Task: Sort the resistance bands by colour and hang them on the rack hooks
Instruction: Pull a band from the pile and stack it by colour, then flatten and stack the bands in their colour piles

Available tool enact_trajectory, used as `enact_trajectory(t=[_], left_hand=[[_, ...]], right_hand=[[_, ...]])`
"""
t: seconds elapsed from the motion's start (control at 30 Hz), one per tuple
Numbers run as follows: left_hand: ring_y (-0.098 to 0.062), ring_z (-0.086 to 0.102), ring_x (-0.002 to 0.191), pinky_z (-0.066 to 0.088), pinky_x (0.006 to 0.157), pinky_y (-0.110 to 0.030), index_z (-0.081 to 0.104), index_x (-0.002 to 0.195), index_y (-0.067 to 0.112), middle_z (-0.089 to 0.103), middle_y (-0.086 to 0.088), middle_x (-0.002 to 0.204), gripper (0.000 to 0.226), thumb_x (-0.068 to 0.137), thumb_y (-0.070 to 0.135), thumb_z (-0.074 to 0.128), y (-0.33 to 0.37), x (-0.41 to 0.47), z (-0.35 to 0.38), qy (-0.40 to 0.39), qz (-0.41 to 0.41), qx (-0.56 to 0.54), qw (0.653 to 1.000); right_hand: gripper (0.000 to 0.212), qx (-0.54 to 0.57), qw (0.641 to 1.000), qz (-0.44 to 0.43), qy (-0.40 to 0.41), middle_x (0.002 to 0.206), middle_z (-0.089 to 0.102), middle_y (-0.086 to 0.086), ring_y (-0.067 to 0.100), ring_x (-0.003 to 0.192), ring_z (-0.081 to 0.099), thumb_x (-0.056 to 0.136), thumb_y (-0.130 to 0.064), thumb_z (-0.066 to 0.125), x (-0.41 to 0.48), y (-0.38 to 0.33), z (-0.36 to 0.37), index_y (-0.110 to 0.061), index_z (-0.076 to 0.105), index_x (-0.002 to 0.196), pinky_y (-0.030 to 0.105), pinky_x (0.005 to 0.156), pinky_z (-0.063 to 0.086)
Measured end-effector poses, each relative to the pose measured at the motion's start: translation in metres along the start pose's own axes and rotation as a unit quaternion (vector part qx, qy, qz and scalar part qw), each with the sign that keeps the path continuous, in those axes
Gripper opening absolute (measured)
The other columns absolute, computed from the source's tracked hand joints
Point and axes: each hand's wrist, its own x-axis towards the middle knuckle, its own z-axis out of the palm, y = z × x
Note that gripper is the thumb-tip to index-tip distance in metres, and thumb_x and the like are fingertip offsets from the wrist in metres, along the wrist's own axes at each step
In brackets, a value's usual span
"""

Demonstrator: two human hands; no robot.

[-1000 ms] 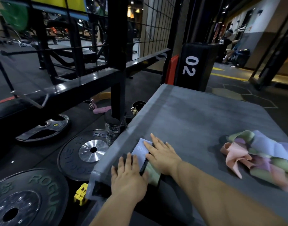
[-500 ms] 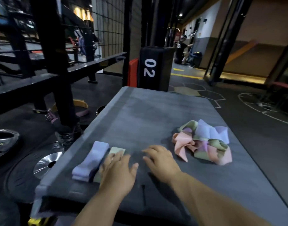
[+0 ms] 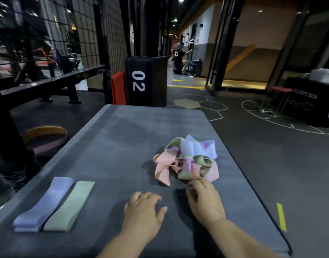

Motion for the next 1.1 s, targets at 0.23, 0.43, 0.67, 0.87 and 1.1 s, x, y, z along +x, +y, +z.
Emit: enact_trajectory(t=[0.23, 0.43, 0.67, 0.87, 1.1], left_hand=[[-0.019, 0.037, 0.124, 0.037, 0.092, -0.035, 0.059, 0.114, 0.034, 0.057, 0.012, 0.118, 0.028, 0.093, 0.049, 0.048, 0.046, 0.06, -0.02, 0.04, 0.019, -0.024, 0.999], [-0.022, 0.042, 0.12, 0.045, 0.096, -0.039, 0.059, 0.118, 0.03, 0.061, 0.007, 0.12, 0.031, 0.091, 0.043, 0.052, 0.077, 0.138, -0.031, 0.057, 0.003, -0.082, 0.995], [-0.025, 0.04, 0.123, 0.04, 0.1, -0.04, 0.042, 0.133, 0.039, 0.051, 0.005, 0.133, 0.041, 0.093, 0.037, 0.05, 0.08, 0.195, -0.021, 0.036, -0.018, -0.08, 0.996], [-0.021, 0.054, 0.102, 0.046, 0.092, -0.04, 0.035, 0.118, 0.056, 0.058, 0.002, 0.12, 0.034, 0.091, 0.039, 0.046, 0.081, 0.217, -0.004, 0.014, -0.037, -0.164, 0.986], [-0.027, 0.057, 0.105, 0.046, 0.079, -0.03, 0.053, 0.124, 0.03, 0.061, -0.001, 0.116, 0.03, 0.095, 0.024, 0.048, 0.079, 0.222, -0.01, 0.048, -0.054, -0.194, 0.978]], right_hand=[[0.008, 0.083, 0.991, 0.062, 0.085, 0.092, 0.053, -0.009, 0.018, 0.093, 0.047, 0.091, -0.026, 0.057, 0.049, 0.007, -0.036, -0.024, 0.064, 0.095, 0.031, 0.075, 0.04], [0.03, 0.099, 0.971, 0.212, 0.047, 0.12, 0.055, 0.008, 0.028, 0.115, 0.047, 0.098, -0.029, 0.042, 0.116, 0.044, -0.041, -0.014, 0.056, 0.121, 0.039, 0.093, 0.04], [0.042, 0.09, 0.953, 0.283, -0.059, 0.145, 0.044, 0.015, 0.033, 0.133, 0.037, 0.103, -0.024, 0.033, 0.164, 0.083, -0.028, -0.009, 0.044, 0.141, 0.037, 0.108, 0.028], [0.045, 0.185, 0.927, 0.317, -0.082, 0.145, 0.043, 0.014, 0.032, 0.128, 0.044, 0.101, -0.03, 0.033, 0.191, 0.093, -0.015, -0.031, 0.037, 0.146, 0.034, 0.102, 0.036], [0.026, 0.213, 0.92, 0.329, 0.003, 0.099, 0.063, 0.005, 0.029, 0.089, 0.057, 0.094, -0.02, 0.045, 0.199, 0.094, -0.009, -0.023, 0.062, 0.114, 0.029, 0.073, 0.043]])
